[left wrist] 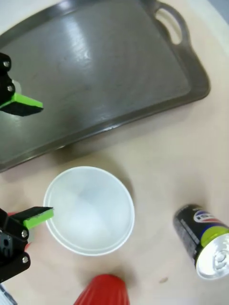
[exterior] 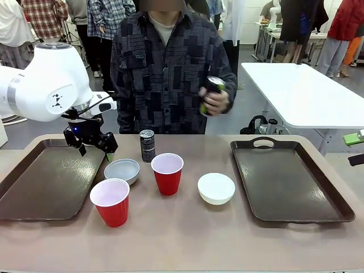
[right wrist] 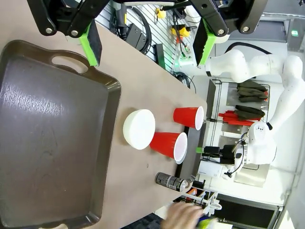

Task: Prepare tableware on both trays.
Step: Pick up a Picnic Bowl from the table and place it on a Handle tray.

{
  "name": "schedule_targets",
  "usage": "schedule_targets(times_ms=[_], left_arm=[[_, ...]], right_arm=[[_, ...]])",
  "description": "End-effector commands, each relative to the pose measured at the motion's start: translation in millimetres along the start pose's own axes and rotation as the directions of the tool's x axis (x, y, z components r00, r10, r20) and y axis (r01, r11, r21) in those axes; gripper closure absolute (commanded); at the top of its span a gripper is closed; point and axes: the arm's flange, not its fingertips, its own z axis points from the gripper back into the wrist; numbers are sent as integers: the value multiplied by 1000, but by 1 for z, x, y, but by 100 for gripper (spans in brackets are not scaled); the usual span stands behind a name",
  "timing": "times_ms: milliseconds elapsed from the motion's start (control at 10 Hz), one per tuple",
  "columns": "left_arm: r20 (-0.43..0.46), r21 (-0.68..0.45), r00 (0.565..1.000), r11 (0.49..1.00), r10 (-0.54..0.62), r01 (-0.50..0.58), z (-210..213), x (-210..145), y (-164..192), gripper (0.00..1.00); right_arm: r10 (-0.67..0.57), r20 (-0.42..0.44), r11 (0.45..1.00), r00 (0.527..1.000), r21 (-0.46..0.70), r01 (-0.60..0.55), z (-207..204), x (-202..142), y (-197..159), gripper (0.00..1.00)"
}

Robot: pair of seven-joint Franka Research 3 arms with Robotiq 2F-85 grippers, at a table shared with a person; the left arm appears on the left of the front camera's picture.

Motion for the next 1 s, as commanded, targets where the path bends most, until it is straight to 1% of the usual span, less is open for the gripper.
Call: schedule_targets(times_ms=[0, 100, 300, 500, 800, 900], left_arm=[[18, 8, 1000, 1000, -8, 8, 2, -6, 2, 0], [0, 0, 1000, 1000, 0, 0, 0, 0, 0, 0], [-58, 7, 998, 1000, 10, -9, -28, 21, -5, 0], [-85, 8, 996, 999, 35, -34, -41, 35, -10, 0], [-94, -8, 994, 999, 51, -52, -61, 49, -16, 0], [-100, -4, 992, 997, 70, -71, -66, 53, -13, 54]], right_arm=[[4, 2, 1000, 1000, 16, -4, -1, 1, -1, 0], [4, 2, 1000, 1000, 16, -4, -1, 1, -1, 0], [4, 2, 1000, 1000, 16, -4, -1, 1, -1, 0], [4, 2, 1000, 1000, 16, -4, -1, 1, -1, 0], [4, 2, 1000, 1000, 16, -4, -1, 1, -1, 0], [4, 2, 1000, 1000, 16, -4, -1, 1, -1, 0]])
